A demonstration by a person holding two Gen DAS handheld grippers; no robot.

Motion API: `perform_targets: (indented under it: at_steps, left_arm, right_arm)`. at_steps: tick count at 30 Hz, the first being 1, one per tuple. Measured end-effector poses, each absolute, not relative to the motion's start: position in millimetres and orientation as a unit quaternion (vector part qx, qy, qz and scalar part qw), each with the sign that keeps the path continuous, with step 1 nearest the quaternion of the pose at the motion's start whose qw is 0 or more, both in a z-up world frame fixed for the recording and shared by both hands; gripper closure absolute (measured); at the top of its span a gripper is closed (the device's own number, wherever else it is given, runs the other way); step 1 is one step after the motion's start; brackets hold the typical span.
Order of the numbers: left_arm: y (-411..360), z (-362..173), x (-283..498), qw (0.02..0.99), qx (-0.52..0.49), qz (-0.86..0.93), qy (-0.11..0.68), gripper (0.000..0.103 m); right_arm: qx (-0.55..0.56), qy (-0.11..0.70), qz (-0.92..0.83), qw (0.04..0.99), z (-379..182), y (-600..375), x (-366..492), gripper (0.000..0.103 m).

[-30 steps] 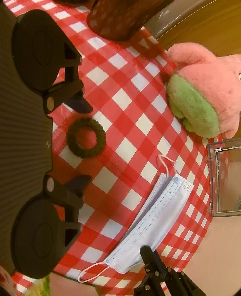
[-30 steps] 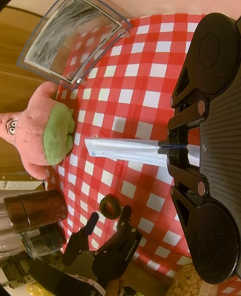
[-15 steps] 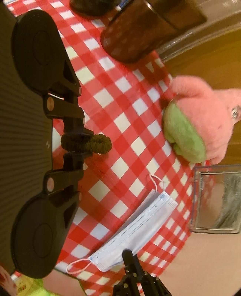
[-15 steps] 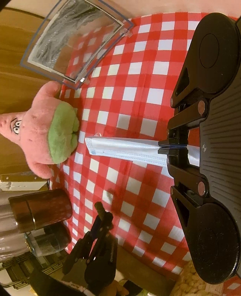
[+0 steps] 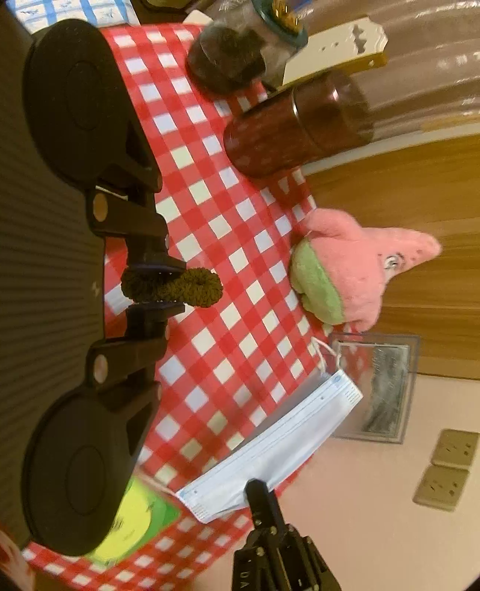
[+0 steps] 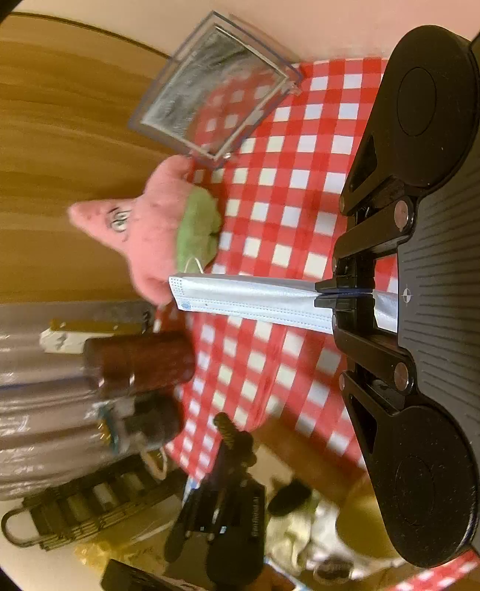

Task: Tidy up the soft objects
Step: 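Carry the scrunchie and mask over the tray and open both grippers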

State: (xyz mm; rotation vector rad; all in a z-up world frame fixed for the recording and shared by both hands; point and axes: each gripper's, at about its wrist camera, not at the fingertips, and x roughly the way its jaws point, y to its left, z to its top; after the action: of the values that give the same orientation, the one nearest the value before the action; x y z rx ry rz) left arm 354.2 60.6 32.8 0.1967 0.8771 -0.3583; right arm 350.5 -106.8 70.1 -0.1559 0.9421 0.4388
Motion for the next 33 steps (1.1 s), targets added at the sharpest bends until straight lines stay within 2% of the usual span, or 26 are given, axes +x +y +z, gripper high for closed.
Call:
perform_targets:
  at_steps: [15,24,33]
  left_arm:
    - [94.6,125.9,205.6,0.912,0.092,-0.134,0.377,0.089]
    - [137.7,132.4,138.0,0.918,0.072,-0.101,0.377,0.089]
    - [180.9,120.2,103.9,0.919,0.05,-0.068,0.385,0.089]
  right_arm:
    - [-0.066,0.389,0.243,0.886,182.0,-70.4,249.2,0.103]
    - [-0.043,0.362,0.283,0.887,216.6,-37.7,196.9,0.103]
    - [-0.024,0.362,0.334,0.87,217.6,16.8,172.9,0.103]
